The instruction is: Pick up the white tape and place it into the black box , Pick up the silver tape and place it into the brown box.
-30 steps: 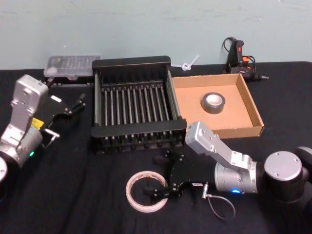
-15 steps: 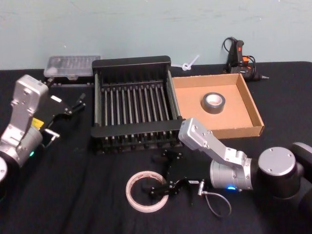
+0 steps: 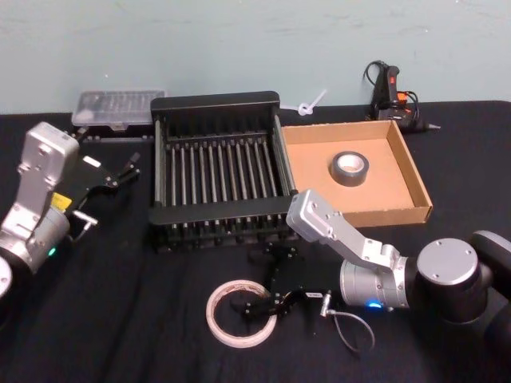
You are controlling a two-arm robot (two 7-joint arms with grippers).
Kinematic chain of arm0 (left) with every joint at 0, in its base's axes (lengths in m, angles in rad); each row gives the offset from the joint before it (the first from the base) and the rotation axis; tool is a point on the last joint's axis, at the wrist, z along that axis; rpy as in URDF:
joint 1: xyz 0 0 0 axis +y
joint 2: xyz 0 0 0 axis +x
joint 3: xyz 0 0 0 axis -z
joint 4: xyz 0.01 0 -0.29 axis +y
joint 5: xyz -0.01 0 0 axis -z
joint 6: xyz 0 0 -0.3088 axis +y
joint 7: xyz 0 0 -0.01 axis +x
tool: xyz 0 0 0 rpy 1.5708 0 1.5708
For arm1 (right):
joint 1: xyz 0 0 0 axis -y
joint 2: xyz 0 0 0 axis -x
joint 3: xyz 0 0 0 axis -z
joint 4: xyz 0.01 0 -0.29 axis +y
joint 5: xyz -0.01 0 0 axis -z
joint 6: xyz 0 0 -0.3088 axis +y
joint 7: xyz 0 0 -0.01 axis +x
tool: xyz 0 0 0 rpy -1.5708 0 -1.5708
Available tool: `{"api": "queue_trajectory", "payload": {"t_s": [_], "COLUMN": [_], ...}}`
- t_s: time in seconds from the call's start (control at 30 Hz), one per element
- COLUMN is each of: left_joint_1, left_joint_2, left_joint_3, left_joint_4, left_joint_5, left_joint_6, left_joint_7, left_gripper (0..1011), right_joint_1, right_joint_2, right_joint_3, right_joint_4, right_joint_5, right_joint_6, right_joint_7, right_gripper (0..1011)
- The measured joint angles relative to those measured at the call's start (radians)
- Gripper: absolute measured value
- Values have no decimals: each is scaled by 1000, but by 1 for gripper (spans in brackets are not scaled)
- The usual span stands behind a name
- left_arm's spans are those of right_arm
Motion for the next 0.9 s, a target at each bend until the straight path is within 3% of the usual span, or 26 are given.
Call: {"api": "queue_trajectory", "payload": {"t_s": [0.9], "left_joint_1": [0], "left_joint_2": [0], "left_joint_3": [0], "left_joint_4": [0], "left_joint_5": [0], "left_joint_6": [0], "left_joint_7": [0], "left_gripper": [1002], "right_joint_1": [-10], "right_joint_2": [-1], "right_joint_3": [3], "right_joint_4": [0], "right_joint_5": [-16], "right_joint_6": [-2], "right_joint_7": [-10], "right_gripper": [1003]}}
